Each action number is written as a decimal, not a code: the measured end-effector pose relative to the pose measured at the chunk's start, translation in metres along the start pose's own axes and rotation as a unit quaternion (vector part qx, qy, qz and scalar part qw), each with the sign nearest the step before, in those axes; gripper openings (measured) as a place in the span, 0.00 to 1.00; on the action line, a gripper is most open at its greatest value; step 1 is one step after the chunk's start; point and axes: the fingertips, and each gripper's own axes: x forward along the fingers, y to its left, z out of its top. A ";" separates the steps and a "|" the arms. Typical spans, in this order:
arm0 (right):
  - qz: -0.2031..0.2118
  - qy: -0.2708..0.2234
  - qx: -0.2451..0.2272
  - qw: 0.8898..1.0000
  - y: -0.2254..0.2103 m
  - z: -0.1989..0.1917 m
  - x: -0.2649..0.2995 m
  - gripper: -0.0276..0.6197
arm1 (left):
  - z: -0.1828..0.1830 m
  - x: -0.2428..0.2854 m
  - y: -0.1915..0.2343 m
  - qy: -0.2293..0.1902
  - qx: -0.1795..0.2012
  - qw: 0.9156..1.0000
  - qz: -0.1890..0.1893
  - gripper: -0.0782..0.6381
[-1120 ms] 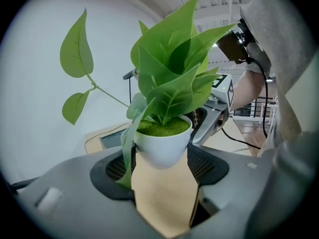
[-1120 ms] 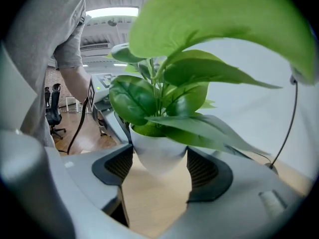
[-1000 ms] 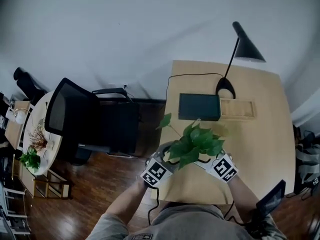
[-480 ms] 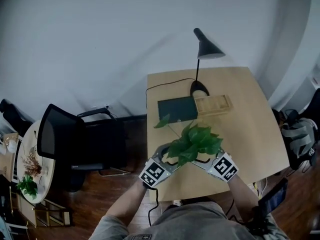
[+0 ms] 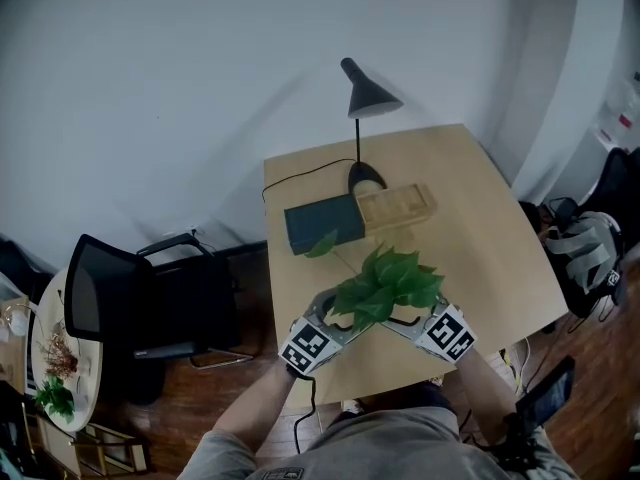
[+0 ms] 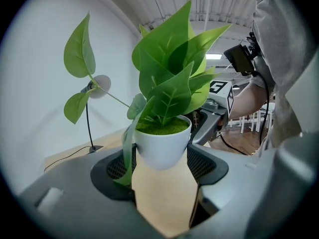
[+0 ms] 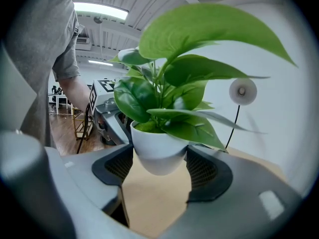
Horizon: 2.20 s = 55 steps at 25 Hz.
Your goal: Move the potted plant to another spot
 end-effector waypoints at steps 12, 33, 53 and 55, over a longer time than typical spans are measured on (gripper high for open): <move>0.050 -0.008 -0.014 0.999 -0.118 -0.062 -0.082 0.57 | 0.038 0.149 -0.017 0.008 -0.026 0.999 0.047 0.55; 0.089 0.006 -0.002 0.996 -0.246 -0.141 -0.142 0.57 | 0.055 0.310 -0.015 0.041 -0.059 0.995 0.076 0.55; 0.081 0.054 0.039 0.994 -0.360 -0.221 -0.052 0.57 | -0.016 0.411 0.097 0.076 -0.096 0.991 0.046 0.54; 0.082 0.061 0.036 0.994 -0.365 -0.229 -0.045 0.57 | -0.024 0.417 0.102 0.077 -0.104 0.990 0.049 0.54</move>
